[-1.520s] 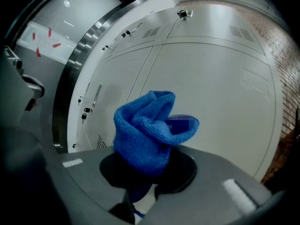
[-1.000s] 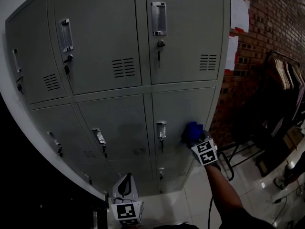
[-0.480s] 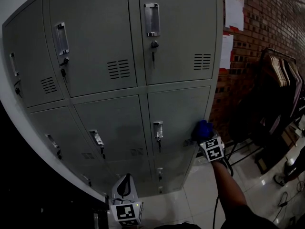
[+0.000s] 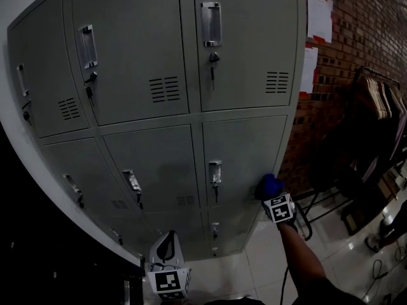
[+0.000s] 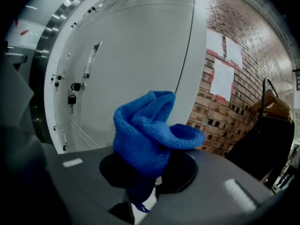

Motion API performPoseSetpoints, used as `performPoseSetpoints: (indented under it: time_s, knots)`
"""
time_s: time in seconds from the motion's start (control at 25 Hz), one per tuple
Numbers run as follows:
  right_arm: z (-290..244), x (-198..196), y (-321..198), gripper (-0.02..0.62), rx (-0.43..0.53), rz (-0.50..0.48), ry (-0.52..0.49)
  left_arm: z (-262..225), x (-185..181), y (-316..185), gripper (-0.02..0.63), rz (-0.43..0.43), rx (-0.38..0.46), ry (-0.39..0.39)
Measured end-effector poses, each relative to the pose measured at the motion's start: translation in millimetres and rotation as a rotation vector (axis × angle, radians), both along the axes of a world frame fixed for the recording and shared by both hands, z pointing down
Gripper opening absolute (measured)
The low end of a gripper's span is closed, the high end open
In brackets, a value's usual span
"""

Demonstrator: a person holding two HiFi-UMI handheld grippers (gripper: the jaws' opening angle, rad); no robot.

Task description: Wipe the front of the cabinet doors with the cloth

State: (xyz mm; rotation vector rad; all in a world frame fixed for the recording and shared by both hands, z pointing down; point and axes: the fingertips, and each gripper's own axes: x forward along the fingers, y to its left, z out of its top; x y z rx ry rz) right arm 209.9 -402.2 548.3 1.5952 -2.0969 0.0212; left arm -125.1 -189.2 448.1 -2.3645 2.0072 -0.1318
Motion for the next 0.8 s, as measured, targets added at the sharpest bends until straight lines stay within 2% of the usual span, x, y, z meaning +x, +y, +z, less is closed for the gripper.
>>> performPoseSetpoints:
  time_s: [0.16,0.36,0.6,0.8]
  knots:
    - [5.6,-16.5,-3.2,0.089,-0.004,0.033,0.011,4.1,0.0,-1.3,0.012,0.003,-0.001,-0.002]
    - [7.9,-68.9,-2.1,0.091,0.008,-0.036,0.027,0.1,-0.5,-1.6,0.012,0.002,0.01,0.002]
    - [1.0,-125.8,8.3,0.091,0.012,-0.127,-0.049,2.8,-12.5,0.5,0.012,-0.027,0.008,0.002]
    - [0.1,-169.6,13.6,0.091,0.008,-0.215,-0.072,-8.6,-11.9,2.7,0.012,-0.028,0.029,0.014]
